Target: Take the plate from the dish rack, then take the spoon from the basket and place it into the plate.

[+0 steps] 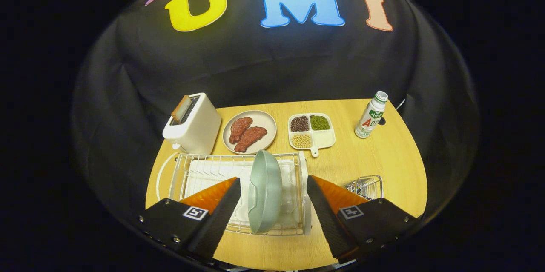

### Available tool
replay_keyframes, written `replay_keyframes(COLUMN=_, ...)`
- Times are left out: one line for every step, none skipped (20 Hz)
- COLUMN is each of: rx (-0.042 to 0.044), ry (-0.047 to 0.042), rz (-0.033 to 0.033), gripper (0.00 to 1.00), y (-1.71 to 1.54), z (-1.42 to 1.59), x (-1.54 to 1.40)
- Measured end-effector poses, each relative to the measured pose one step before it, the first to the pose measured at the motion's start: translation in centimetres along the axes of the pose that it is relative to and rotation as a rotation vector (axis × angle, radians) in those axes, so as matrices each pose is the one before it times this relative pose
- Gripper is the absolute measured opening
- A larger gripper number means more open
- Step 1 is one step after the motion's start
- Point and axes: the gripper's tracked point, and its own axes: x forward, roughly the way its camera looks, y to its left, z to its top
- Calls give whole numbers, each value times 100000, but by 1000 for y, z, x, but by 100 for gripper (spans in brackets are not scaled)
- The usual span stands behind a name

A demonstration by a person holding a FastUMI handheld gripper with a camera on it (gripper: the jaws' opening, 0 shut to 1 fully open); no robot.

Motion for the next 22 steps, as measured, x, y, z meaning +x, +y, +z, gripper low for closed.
replay_keyframes(rx=-309, ry=1517, rz=-1548, gripper=96, y=106, z=-147, x=448)
replay_keyframes(rx=-663, ry=1675, rz=-2345, gripper=96, y=-130, z=-391, x=518)
replay_keyframes(rx=10, ry=1567, rz=-2218, gripper=95, y=-91, z=-192, x=402)
replay_keyframes(rx=411, ry=1572, rz=-1465, gripper=95, y=-62, z=-428, x=507)
replay_keyframes(rx=586, ry=1061, rz=-808, gripper=95, y=-32, z=-150, x=309)
replay_keyframes(rx=741, ry=1043, rz=-1389, gripper=90, y=39, z=-246, x=453)
replay_keyframes(rx=307, ry=1525, rz=-1488, gripper=88, y=80, z=-409, x=417)
replay_keyframes(rx=-740, ry=1304, rz=-3328, gripper=88, y=-288, z=-259, x=367)
replay_keyframes(rx=-187, ry=1095, rz=-2581, gripper=86, y=-318, z=-256, x=211)
replay_keyframes(rx=208, ry=1514, rz=-1826, gripper=82, y=70, z=-467, x=805)
replay_keyframes(rx=927, ry=300, rz=-3695, gripper=67, y=-762, z=-200, x=530)
replay_keyframes(rx=3631, ry=2152, rz=775, gripper=51, y=610, z=-234, x=-74)
replay_keyframes(rx=3659, ry=2299, rz=443, gripper=36, y=575, z=-516, x=302)
replay_keyframes(rx=78, ry=3955, rz=1041, gripper=32, y=82, z=-709, x=407)
replay_keyframes(rx=-1902, ry=1908, rz=-4171, gripper=32, y=-738, z=-369, x=-66)
replay_keyframes(rx=173, ry=-990, rz=145, gripper=18, y=132, z=458, x=218)
replay_keyframes(rx=-2397, ry=504, rz=-1407, gripper=18, y=230, z=-17, x=-7)
replay_keyframes(rx=-813, ry=148, rz=-1554, gripper=18, y=-23, z=-33, x=-395)
replay_keyframes(rx=347, ry=-777, rz=-1959, gripper=18, y=163, z=300, x=-345)
replay_keyframes(rx=-2089, ry=-692, rz=-1876, gripper=11, y=165, z=146, x=-212)
replay_keyframes(rx=-2370, ry=-465, rz=-2058, gripper=11, y=76, z=191, x=-334)
replay_keyframes(rx=-1421, ry=-1112, rz=-2500, gripper=11, y=76, z=194, x=-216)
